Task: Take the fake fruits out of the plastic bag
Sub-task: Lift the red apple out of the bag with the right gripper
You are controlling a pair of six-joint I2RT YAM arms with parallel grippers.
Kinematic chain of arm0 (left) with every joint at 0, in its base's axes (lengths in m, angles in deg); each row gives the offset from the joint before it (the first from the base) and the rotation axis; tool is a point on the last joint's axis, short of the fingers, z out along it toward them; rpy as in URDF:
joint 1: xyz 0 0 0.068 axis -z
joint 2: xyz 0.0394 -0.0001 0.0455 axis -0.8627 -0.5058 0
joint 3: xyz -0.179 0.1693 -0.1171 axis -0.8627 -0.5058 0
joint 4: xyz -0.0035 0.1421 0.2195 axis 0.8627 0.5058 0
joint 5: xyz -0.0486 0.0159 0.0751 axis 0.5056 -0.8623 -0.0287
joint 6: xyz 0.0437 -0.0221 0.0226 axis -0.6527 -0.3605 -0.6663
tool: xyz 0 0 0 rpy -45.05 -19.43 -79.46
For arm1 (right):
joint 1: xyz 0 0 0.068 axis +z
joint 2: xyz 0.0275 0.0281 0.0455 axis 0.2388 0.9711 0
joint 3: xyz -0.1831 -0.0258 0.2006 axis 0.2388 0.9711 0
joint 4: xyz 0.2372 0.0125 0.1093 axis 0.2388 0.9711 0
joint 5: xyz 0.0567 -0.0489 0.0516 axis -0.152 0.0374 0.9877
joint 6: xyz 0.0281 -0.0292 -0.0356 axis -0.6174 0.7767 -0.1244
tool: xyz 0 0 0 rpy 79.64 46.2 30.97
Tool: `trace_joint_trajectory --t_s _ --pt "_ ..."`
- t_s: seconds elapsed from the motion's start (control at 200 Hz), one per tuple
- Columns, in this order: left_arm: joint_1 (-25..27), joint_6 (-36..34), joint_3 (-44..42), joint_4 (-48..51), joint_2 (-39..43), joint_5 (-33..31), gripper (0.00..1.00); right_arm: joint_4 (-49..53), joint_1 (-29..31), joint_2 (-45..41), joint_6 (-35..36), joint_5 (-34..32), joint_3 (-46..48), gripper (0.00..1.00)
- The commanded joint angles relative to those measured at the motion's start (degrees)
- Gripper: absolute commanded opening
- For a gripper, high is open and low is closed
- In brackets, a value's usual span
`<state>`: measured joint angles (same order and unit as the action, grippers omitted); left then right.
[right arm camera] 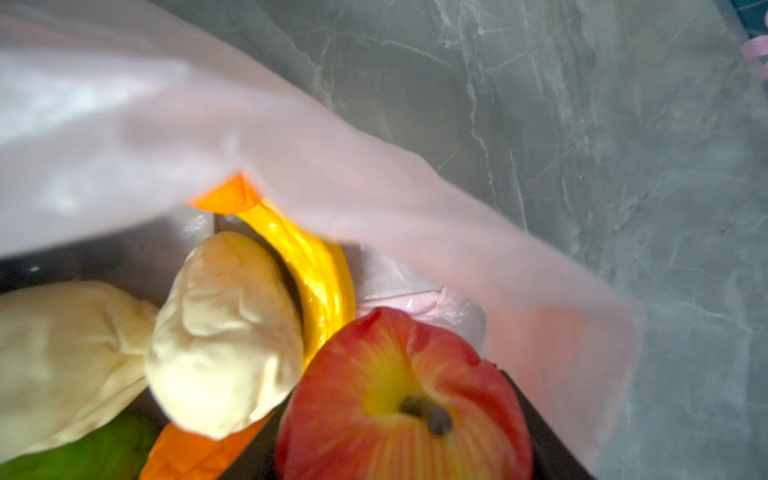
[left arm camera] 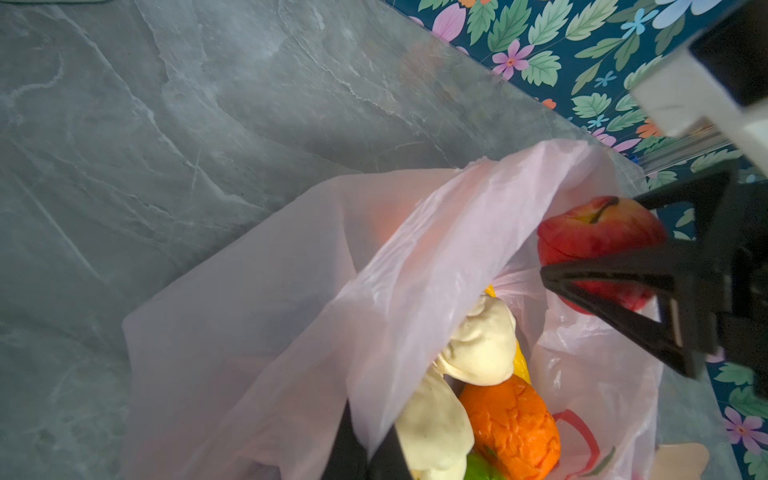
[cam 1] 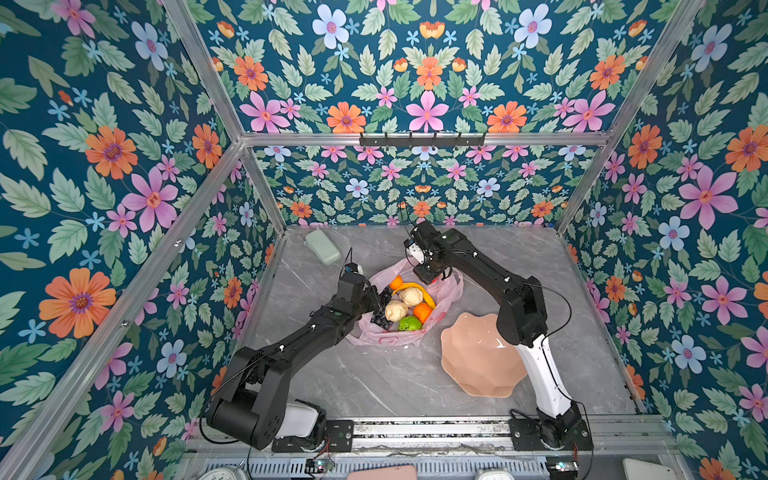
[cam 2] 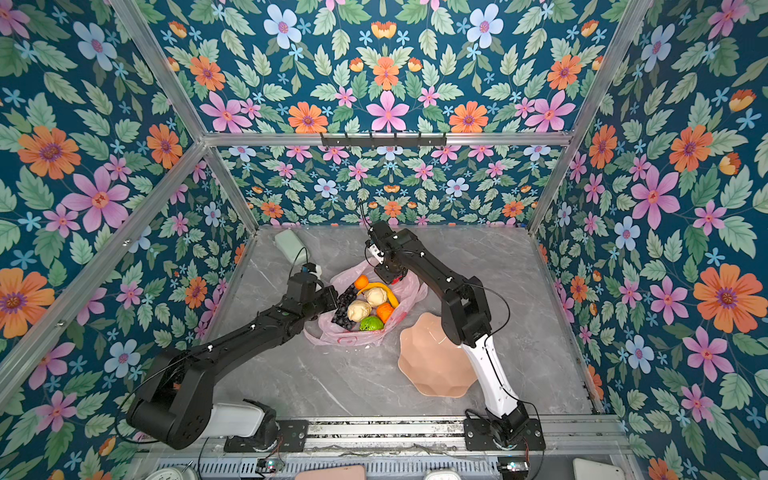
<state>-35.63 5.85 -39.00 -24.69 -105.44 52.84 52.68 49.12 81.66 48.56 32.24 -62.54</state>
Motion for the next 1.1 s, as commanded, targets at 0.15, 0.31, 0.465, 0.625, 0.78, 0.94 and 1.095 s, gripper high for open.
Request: trace_joint_trajectory --t_s 0.15,0.31,0.465,0.625,0.78,0.94,1.095 --pt "-0.43 1.05 0.28 0.46 0.56 -0.25 0.0 -9.2 1.1 -11.87 -5.76 7.71 14.46 0.6" --pt "-0.6 1.22 -0.94 -0.09 1.24 -0.34 0.0 -16.97 1.99 -25.02 -12.76 7.2 30.49 0.58" --pt "-0.78 1.4 -2.03 -1.4 0.84 0.05 0.0 -25.99 4.26 -39.18 -20.91 1.63 49.03 0.57" --pt "-0.87 1.93 -2.03 -2.82 -0.29 1.1 0.0 -33.49 8.33 -50.37 -29.2 -6.87 65.87 0.56" --pt "-0.87 2.37 -1.91 -3.37 -0.66 1.75 0.0 -36.14 12.52 -59.03 -36.27 -15.12 76.6 0.55" --pt "-0.87 2.5 -2.29 -3.28 -0.09 1.51 0.0 -34.59 15.17 -64.59 -41.79 -20.25 84.21 0.54" --pt "-0.87 2.85 -2.65 -3.15 0.05 0.94 0.0 -39.11 16.89 -66.25 -46.34 -22.01 92.35 0.54"
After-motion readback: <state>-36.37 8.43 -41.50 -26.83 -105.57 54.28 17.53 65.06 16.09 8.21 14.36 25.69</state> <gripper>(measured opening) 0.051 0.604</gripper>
